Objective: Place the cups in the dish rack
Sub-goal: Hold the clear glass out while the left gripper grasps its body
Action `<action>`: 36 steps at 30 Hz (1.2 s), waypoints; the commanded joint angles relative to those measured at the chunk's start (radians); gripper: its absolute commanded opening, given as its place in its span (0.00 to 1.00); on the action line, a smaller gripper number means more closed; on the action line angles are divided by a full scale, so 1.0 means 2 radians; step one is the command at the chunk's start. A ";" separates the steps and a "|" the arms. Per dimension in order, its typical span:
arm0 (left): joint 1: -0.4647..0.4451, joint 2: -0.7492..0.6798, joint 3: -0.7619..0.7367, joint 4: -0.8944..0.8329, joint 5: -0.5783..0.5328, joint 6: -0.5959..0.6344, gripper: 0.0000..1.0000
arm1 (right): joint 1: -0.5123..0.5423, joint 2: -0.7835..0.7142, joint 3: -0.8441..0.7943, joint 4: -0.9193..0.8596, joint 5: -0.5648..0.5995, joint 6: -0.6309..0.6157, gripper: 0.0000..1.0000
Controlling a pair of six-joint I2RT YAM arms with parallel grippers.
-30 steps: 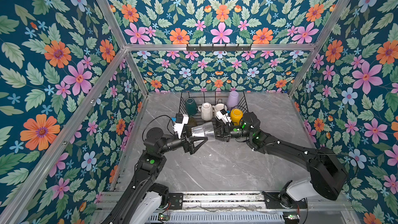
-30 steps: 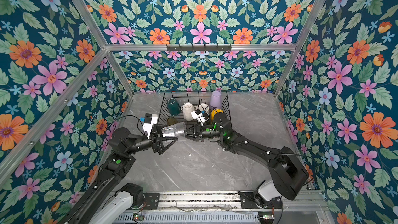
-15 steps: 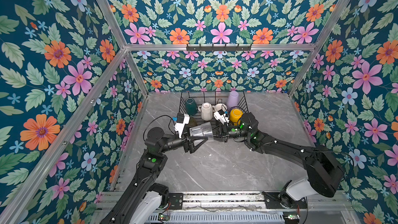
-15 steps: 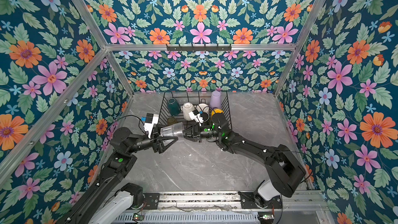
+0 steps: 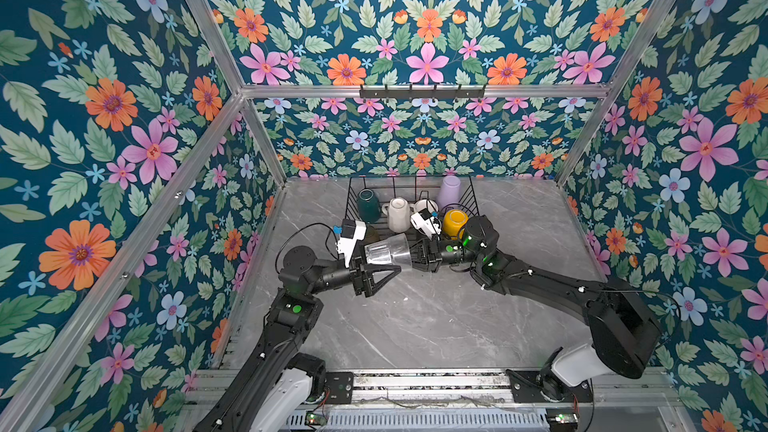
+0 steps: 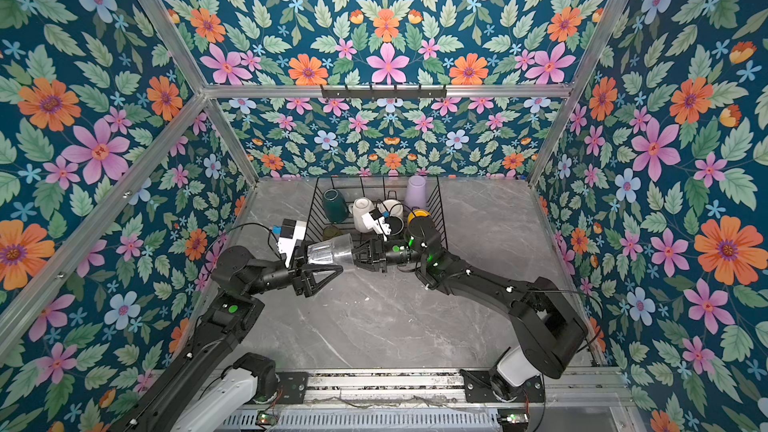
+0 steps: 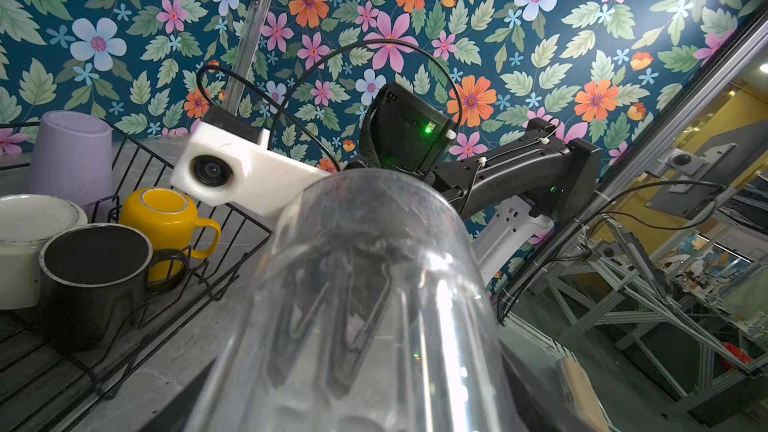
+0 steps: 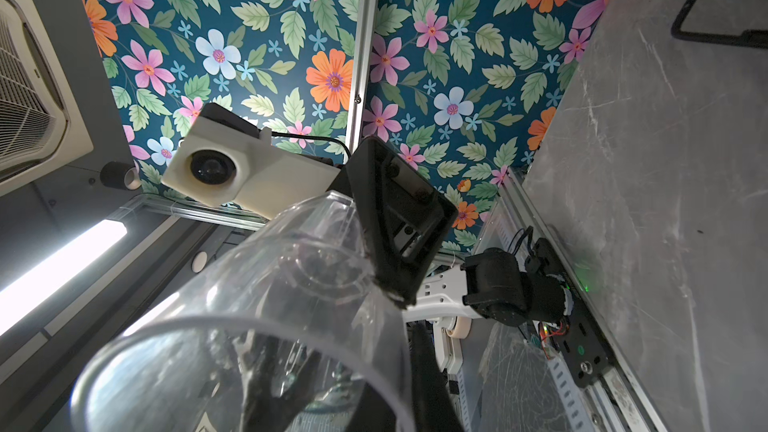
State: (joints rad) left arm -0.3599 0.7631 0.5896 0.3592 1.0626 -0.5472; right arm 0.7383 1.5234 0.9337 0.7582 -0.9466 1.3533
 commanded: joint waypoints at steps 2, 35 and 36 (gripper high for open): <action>0.000 0.003 0.004 0.012 0.013 -0.001 0.72 | 0.001 0.001 0.003 0.033 -0.001 0.000 0.00; 0.000 0.007 0.030 0.003 0.010 0.005 0.86 | 0.001 0.004 0.005 -0.005 -0.002 -0.021 0.00; 0.000 0.007 0.031 0.003 0.011 0.005 0.90 | 0.001 0.004 0.004 -0.005 -0.002 -0.021 0.00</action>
State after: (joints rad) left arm -0.3580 0.7780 0.6407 0.3073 1.0729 -0.5335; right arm 0.7368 1.5288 0.9436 0.7708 -0.9520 1.3468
